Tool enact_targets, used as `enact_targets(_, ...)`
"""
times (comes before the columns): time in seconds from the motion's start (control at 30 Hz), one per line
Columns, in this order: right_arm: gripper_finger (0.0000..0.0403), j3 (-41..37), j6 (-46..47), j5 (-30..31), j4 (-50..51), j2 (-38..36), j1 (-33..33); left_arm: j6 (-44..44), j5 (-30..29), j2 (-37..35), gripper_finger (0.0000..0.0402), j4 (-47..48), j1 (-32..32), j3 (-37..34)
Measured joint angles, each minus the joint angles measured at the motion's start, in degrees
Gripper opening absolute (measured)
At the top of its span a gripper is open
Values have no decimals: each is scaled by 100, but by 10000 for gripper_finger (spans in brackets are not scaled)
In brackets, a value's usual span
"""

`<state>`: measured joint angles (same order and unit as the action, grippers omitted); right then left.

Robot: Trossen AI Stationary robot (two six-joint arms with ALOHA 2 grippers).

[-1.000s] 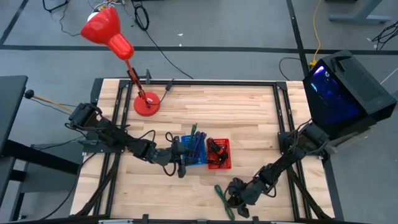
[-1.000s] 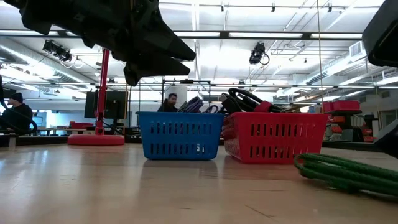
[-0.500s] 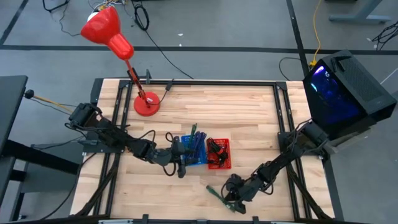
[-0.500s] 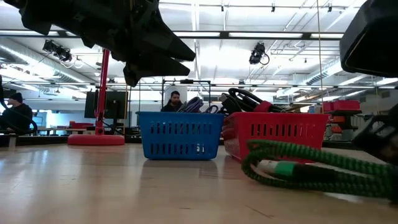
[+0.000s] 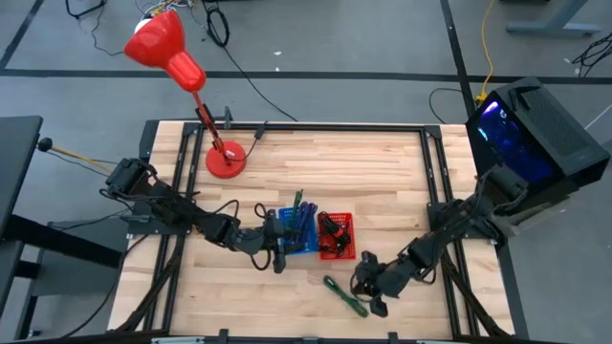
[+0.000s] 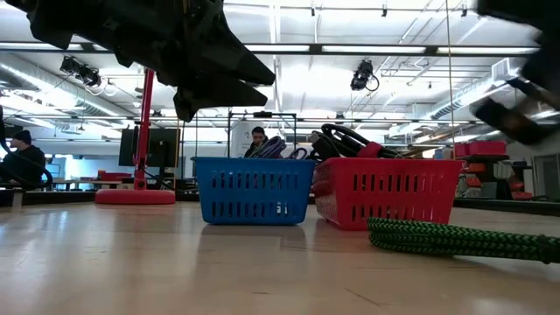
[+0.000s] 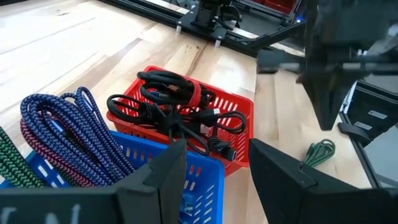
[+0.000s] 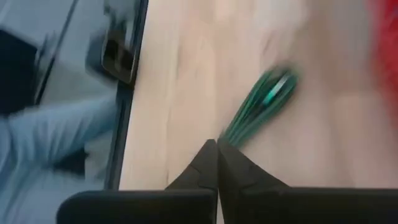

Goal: Pick & Place USB Port
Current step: Put the green charger cable into the blue bin

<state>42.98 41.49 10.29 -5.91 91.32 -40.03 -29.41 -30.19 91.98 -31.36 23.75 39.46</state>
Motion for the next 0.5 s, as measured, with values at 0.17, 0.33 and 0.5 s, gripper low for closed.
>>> enact_targets(0.17,11,-7,239,-514,-199,519,-261,4,1,0,177,10,0,0)
enact_targets(0.33,60,-1,473,-933,-446,722,-274,0,1,0,177,1,-2,0)
enact_targets(0.5,125,2,616,-1169,-484,720,-276,0,2,0,177,3,23,-2)
